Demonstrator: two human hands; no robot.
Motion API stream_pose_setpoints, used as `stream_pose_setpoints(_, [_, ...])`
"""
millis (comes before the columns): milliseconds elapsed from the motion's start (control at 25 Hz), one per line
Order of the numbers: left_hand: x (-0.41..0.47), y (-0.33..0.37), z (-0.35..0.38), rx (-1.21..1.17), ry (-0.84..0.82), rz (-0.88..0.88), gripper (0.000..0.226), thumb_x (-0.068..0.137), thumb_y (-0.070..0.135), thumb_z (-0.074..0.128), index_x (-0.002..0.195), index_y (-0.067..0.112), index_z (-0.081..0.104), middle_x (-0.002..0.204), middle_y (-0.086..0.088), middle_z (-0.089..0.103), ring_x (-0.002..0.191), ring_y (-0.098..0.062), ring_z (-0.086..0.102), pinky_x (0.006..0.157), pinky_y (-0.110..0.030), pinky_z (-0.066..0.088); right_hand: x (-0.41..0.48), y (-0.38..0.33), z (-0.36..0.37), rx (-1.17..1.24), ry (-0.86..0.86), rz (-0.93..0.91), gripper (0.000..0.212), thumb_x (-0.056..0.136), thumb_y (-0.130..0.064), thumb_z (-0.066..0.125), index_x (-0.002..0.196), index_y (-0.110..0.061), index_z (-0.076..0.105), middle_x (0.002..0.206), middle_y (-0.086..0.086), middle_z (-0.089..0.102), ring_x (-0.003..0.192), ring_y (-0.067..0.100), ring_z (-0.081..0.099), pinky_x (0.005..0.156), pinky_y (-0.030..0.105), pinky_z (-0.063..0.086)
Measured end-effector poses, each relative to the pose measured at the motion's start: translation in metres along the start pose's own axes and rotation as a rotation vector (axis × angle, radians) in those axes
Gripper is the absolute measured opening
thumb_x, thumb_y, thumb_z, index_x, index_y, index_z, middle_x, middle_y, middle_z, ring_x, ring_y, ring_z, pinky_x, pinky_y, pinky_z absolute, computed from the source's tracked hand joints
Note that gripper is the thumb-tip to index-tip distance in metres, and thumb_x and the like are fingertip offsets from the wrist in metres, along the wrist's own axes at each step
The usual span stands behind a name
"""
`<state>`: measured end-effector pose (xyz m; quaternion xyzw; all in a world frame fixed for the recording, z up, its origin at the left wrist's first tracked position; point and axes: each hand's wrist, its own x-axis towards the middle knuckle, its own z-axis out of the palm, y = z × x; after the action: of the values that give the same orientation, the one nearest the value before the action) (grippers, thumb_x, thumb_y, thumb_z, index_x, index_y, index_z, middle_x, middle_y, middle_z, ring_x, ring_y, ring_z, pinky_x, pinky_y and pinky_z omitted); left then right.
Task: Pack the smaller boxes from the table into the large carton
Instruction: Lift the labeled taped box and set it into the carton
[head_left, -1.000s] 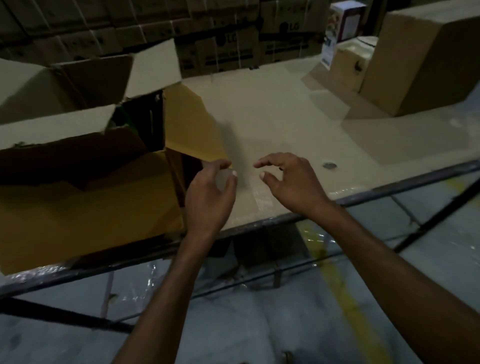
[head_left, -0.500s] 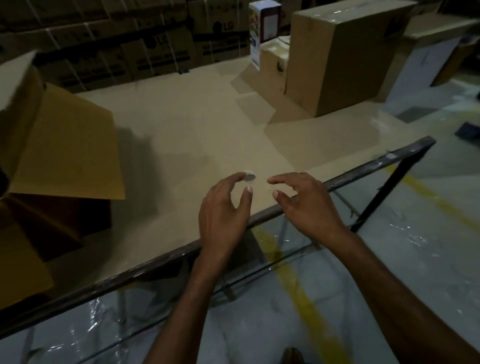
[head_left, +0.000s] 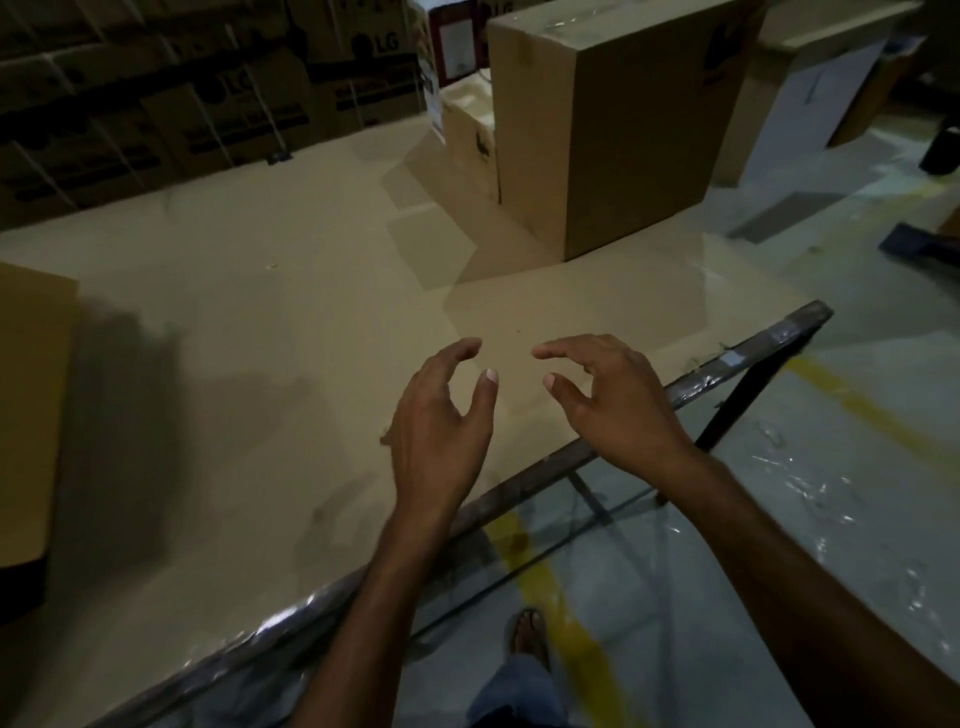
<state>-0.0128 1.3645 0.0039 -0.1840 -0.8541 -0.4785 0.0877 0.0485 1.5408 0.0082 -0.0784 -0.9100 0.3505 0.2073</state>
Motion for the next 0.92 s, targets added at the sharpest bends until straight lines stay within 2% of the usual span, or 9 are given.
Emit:
stream_pose_setpoints(240, [0.099, 0.008, 0.065, -0.059, 0.032, -0.049, 0.039, 0.097, 0.037, 0.063, 0.135, 0.032, 0.057, 0.131, 0.018, 0.063, 0.122, -0.001, 0.057, 0.101, -0.037, 0.052, 0.097, 0.050, -0.020, -0.074, -0.028, -0.019, 0.031, 0.096, -0.018, 0.069, 0.125, -0.029, 0.069, 0.125, -0.010, 0.068, 0.119, 0.011, 0.057, 0.100, 0.040, 0.052])
stream_pose_setpoints(400, [0.148, 0.024, 0.095, -0.050, 0.077, -0.092, 0.041, 0.097, 0.037, 0.063, 0.137, 0.032, 0.056, 0.133, 0.017, 0.062, 0.123, -0.001, 0.055, 0.101, -0.033, 0.050, 0.164, 0.076, -0.032, -0.073, -0.071, -0.024, 0.029, 0.097, -0.021, 0.068, 0.125, -0.031, 0.069, 0.129, -0.008, 0.067, 0.120, 0.013, 0.057, 0.101, 0.041, 0.052])
stream_pose_setpoints(520, [0.169, 0.029, 0.124, -0.039, 0.135, -0.152, 0.042, 0.097, 0.034, 0.065, 0.137, 0.031, 0.056, 0.134, 0.015, 0.062, 0.123, -0.003, 0.056, 0.101, -0.034, 0.050, 0.211, 0.106, -0.030, -0.028, -0.119, -0.140, 0.028, 0.097, -0.020, 0.068, 0.123, -0.029, 0.070, 0.127, -0.008, 0.068, 0.119, 0.013, 0.058, 0.098, 0.043, 0.054])
stream_pose_setpoints(680, [0.172, 0.043, 0.178, -0.018, 0.313, -0.274, 0.040, 0.095, 0.031, 0.067, 0.134, 0.034, 0.057, 0.129, 0.020, 0.063, 0.121, 0.001, 0.057, 0.099, -0.034, 0.051, 0.261, 0.158, -0.032, 0.094, -0.204, -0.300, 0.028, 0.096, -0.016, 0.067, 0.121, -0.028, 0.070, 0.126, -0.009, 0.067, 0.119, 0.010, 0.057, 0.095, 0.043, 0.054])
stream_pose_setpoints(800, [0.163, 0.075, 0.223, -0.074, 0.456, -0.421, 0.038, 0.095, 0.028, 0.068, 0.130, 0.037, 0.058, 0.127, 0.022, 0.063, 0.120, 0.004, 0.056, 0.098, -0.032, 0.051, 0.277, 0.193, -0.050, 0.157, -0.324, -0.434, 0.028, 0.095, -0.013, 0.068, 0.119, -0.027, 0.071, 0.125, -0.009, 0.067, 0.119, 0.009, 0.056, 0.095, 0.042, 0.054])
stream_pose_setpoints(920, [0.148, 0.113, 0.260, -0.041, 0.496, -0.476, 0.039, 0.095, 0.030, 0.067, 0.131, 0.042, 0.055, 0.129, 0.024, 0.060, 0.120, 0.005, 0.054, 0.096, -0.026, 0.048, 0.289, 0.215, -0.077, 0.218, -0.389, -0.553, 0.028, 0.094, -0.012, 0.069, 0.119, -0.025, 0.071, 0.126, -0.007, 0.067, 0.121, 0.009, 0.055, 0.098, 0.041, 0.052])
